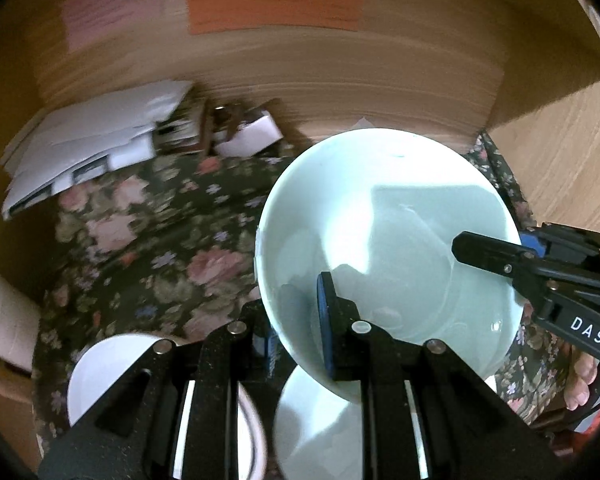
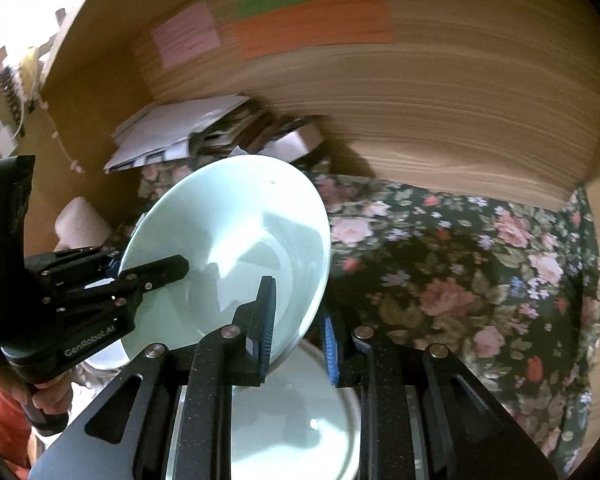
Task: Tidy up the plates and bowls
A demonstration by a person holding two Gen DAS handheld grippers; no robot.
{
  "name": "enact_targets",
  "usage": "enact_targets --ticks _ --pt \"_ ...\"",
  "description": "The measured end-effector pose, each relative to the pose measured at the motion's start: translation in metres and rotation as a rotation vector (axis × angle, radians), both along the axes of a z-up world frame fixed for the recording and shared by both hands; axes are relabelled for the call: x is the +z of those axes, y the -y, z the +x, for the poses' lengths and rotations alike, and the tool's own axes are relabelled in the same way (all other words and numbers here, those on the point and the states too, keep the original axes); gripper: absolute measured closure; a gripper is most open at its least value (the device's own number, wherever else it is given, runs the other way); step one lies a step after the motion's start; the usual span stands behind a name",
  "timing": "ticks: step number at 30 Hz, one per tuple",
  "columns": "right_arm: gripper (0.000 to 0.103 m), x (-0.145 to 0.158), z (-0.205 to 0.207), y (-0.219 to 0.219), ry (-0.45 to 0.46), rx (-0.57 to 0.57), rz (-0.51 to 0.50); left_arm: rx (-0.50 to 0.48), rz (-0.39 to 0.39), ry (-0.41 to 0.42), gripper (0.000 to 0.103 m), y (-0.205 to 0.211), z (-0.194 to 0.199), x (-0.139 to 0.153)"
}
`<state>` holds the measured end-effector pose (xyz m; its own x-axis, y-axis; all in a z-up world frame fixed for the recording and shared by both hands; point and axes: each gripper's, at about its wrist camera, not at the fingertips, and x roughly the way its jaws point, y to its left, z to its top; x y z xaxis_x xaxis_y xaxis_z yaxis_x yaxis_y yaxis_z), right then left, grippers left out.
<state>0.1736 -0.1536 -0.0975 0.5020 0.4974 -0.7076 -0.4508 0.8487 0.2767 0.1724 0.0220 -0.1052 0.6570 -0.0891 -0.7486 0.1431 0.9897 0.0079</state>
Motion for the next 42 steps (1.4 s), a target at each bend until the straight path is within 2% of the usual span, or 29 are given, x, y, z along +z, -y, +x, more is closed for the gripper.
enact_targets --ticks 11,26,42 --pt "0.084 0.000 -0.013 -0.054 -0.004 0.114 -0.005 0.120 -0.040 0.007 0.085 -0.059 -0.032 0.000" --pt "0.084 -0.014 -0.029 -0.118 -0.037 0.246 -0.005 0.246 -0.045 -0.010 0.085 -0.115 -0.069 -0.011" --pt "0.084 -0.037 -0.036 -0.141 -0.101 0.306 -0.008 0.302 -0.059 -0.022 0.085 -0.142 -0.087 -0.027"
